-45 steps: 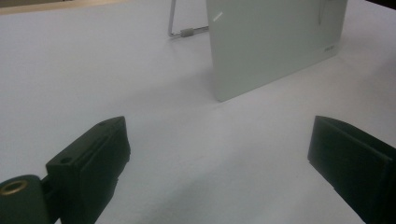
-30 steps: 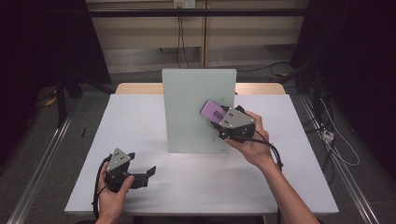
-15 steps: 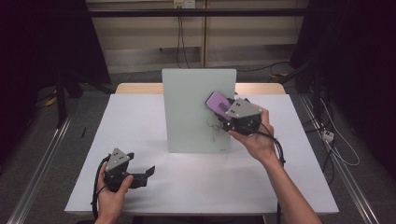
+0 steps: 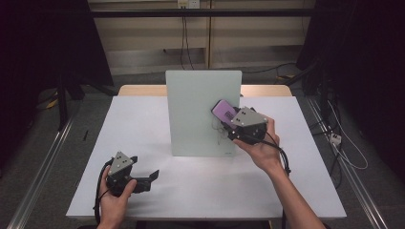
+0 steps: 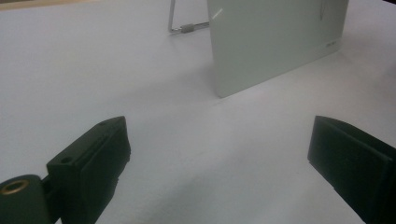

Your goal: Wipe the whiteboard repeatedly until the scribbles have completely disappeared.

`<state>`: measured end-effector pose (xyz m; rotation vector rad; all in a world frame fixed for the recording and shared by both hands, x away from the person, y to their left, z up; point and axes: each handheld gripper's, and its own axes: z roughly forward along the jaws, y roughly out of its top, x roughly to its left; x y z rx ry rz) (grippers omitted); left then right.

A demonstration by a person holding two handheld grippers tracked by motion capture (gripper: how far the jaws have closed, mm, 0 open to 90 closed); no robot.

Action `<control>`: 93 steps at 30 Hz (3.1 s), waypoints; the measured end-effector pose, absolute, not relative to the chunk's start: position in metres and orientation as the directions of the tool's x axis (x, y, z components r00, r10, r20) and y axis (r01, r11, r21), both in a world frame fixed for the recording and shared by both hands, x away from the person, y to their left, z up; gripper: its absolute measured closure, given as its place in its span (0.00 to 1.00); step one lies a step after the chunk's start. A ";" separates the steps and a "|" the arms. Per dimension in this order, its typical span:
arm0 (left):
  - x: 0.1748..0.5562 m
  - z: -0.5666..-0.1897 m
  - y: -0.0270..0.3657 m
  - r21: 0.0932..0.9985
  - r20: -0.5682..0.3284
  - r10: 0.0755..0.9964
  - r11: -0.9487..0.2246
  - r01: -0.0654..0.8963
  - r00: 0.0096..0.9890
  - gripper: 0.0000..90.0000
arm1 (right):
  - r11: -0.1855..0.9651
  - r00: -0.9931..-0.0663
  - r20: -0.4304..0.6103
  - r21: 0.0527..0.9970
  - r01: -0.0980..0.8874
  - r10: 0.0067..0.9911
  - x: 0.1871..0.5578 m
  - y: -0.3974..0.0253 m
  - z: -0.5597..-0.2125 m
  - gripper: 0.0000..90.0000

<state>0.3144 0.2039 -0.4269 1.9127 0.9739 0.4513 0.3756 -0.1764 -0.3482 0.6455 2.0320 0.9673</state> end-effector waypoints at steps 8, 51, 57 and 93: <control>0.315 -0.427 0.204 0.853 -0.074 0.777 -0.276 0.444 0.625 0.06 | 0.627 -0.628 -0.427 0.768 0.128 0.651 0.368 -0.161 -0.373 0.46; 0.314 -0.427 0.204 0.853 -0.073 0.775 -0.277 0.442 0.627 0.06 | 0.654 -0.657 -0.427 0.744 0.135 0.621 0.365 -0.138 -0.387 0.46; 0.315 -0.427 0.203 0.852 -0.073 0.772 -0.281 0.442 0.631 0.06 | 0.652 -0.674 -0.408 0.744 0.144 0.615 0.366 -0.136 -0.390 0.46; 0.315 -0.427 0.204 0.850 -0.077 0.781 -0.273 0.450 0.619 0.06 | 0.655 -0.619 -0.470 0.749 0.098 0.630 0.363 -0.148 -0.390 0.46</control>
